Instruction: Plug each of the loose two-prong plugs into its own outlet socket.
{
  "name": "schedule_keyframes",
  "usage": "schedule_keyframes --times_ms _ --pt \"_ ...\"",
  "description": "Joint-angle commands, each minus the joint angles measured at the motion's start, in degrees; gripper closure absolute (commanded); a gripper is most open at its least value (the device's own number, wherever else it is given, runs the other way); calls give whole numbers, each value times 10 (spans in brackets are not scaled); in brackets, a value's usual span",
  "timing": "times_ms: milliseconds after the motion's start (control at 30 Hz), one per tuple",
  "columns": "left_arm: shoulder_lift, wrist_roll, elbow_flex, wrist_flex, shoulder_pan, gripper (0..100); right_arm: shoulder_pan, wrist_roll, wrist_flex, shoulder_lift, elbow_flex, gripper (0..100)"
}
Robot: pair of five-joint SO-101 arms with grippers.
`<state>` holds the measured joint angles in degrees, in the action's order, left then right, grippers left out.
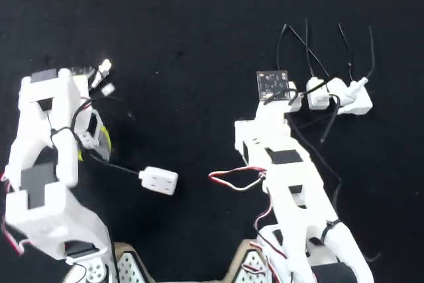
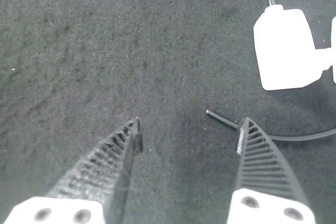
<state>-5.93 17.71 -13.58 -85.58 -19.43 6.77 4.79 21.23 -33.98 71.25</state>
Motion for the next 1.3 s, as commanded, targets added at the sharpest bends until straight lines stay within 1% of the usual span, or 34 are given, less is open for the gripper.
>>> schedule_keyframes --times_ms 0,167,233,333,400,500,600,700,833,967,1067,1133,1200,1267 --pt "124 65 -22 11 36 786 -9 2 -12 -21 -34 723" --pt "158 162 -130 13 98 787 -9 2 -12 -22 -34 723" --pt "155 168 -176 54 131 787 -9 2 -11 -24 -34 723" --pt "157 109 -240 149 183 787 -13 2 -11 -24 -34 723" --pt "158 69 -268 193 225 787 -14 3 -11 -24 -34 723" --pt "156 19 -279 224 294 787 -14 4 -11 -24 -34 723" --pt "154 -42 -278 253 361 787 -30 6 -12 -24 -36 723" --pt "154 -102 -278 304 402 787 -48 7 -9 -24 -44 723" --pt "154 -165 -284 382 420 784 -51 7 -10 -24 -44 723" --pt "154 -214 -282 411 433 783 -51 7 -11 -24 -43 723" --pt "158 -225 -281 410 444 783 -51 7 -11 -24 -43 723" --pt "160 -224 -276 399 439 784 -51 7 -11 -24 -43 723" --pt "160 -222 -249 362 415 784 -51 7 -11 -23 -43 723" --pt "160 -222 -207 305 384 784 -51 7 -11 -23 -43 723"
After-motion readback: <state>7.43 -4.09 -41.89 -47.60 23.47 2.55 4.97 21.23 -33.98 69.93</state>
